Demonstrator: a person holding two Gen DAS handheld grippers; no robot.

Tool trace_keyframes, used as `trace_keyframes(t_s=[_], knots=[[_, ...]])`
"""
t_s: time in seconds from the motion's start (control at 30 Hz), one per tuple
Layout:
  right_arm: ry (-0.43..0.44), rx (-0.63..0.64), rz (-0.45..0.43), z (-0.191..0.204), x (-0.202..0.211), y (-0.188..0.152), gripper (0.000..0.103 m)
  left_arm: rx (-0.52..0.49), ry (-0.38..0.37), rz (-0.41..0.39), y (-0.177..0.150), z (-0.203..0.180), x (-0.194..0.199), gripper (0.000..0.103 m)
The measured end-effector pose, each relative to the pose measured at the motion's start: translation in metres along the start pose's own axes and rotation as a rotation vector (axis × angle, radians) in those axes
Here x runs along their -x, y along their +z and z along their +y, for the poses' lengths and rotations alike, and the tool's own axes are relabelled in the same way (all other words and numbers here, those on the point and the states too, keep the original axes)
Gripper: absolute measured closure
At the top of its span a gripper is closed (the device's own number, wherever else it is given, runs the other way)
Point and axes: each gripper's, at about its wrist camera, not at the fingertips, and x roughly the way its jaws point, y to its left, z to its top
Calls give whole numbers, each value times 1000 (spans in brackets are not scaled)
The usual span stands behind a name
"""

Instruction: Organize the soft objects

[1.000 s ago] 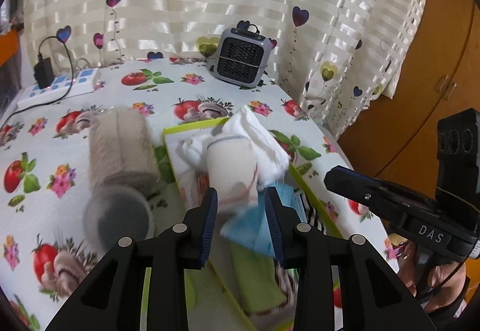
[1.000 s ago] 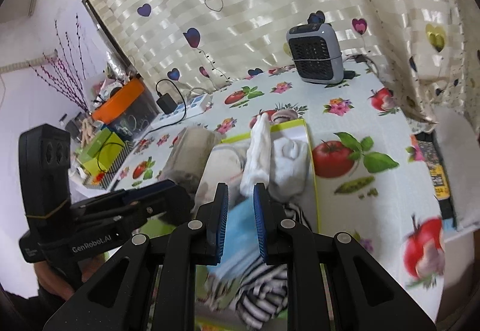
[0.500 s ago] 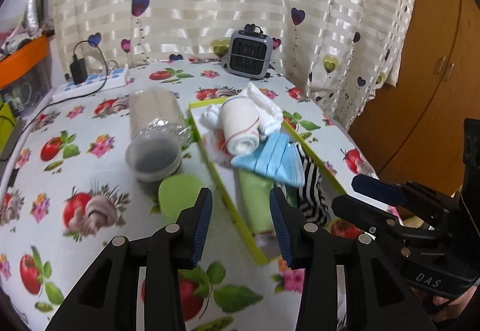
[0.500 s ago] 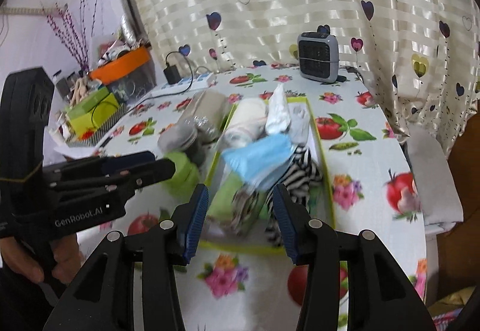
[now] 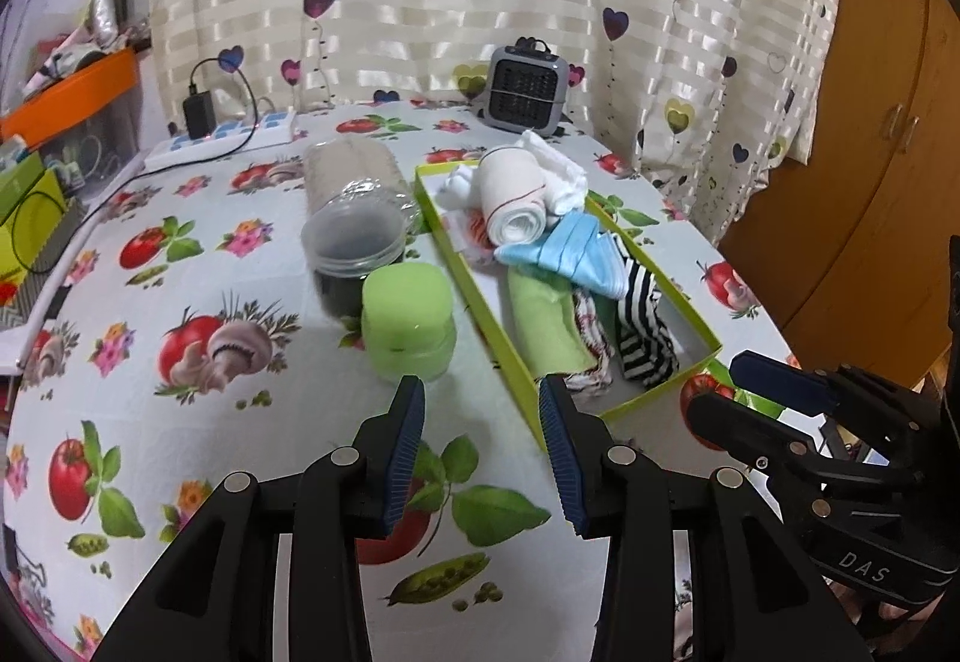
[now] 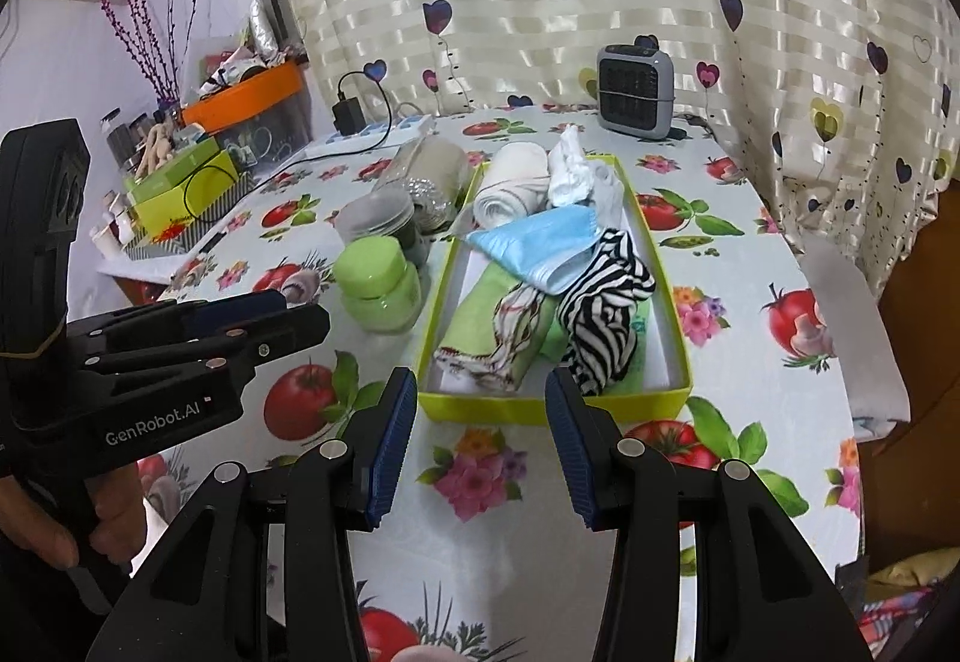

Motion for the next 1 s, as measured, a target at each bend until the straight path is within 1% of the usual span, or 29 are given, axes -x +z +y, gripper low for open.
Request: trace_keyframes(t_s=[0.3, 0.67, 1.0], knots=[[-25, 30, 19, 12, -6, -1, 57, 0, 9, 5, -6, 6, 1, 64], [-20, 52, 52, 19, -21, 1, 57, 5, -1, 39, -8, 11, -12, 64], [-15, 55, 66, 20, -24, 0, 57, -1, 8, 37, -8, 10, -13, 64]])
